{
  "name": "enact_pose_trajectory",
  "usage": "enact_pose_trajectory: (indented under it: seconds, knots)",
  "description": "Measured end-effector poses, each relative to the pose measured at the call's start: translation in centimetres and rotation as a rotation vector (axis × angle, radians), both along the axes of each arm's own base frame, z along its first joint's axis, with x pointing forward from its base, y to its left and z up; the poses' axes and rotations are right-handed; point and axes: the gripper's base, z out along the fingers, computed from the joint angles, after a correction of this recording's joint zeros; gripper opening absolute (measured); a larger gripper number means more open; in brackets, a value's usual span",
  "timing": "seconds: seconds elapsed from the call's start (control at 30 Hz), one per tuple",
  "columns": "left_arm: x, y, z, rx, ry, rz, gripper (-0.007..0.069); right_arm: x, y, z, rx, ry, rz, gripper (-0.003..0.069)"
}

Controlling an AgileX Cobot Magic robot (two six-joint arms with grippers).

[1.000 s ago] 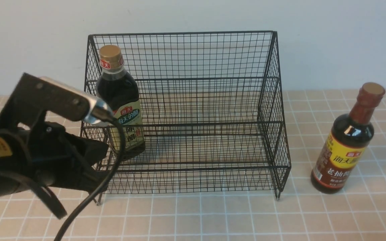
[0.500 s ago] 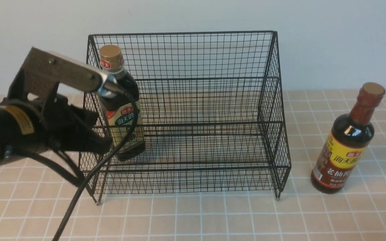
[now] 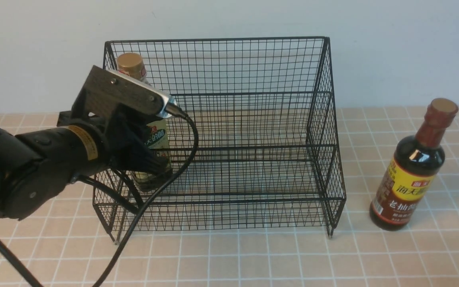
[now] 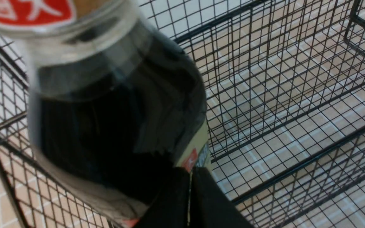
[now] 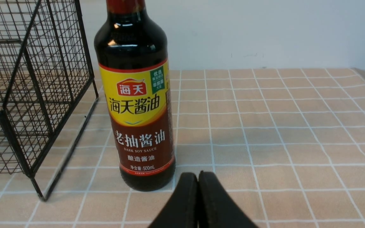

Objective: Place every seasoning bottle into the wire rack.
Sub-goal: Use the left arm to put the condiment bottle back on the shelf

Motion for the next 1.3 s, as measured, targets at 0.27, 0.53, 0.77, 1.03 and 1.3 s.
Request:
enact_pose_trajectory:
  seconds: [0.27, 0.53, 0.77, 1.03, 1.3]
  knots:
    - [0.8, 1.4, -0.8, 0.042, 0.013, 0.032, -0.0007, 0.0, 0.0, 0.0, 0.000, 0.000, 0.000, -0.0015]
    - [0.9, 1.7, -0.9, 0.063, 0.022, 0.035, -0.0007, 0.0, 0.0, 0.0, 0.000, 0.000, 0.000, -0.0015]
    - [-0.5, 2.4, 0.4, 0.087, 0.049, 0.070, -0.0007, 0.0, 0.0, 0.0, 0.000, 0.000, 0.000, -0.0015]
    - [-2.6, 3.2, 4.1, -0.030, -0.041, 0.127, -0.0007, 0.0, 0.0, 0.0, 0.000, 0.000, 0.000, -0.0015]
    - [-2.8, 1.4, 3.6, -0.087, -0.006, 0.094, -0.0007, 0.0, 0.0, 0.0, 0.000, 0.000, 0.000, -0.0015]
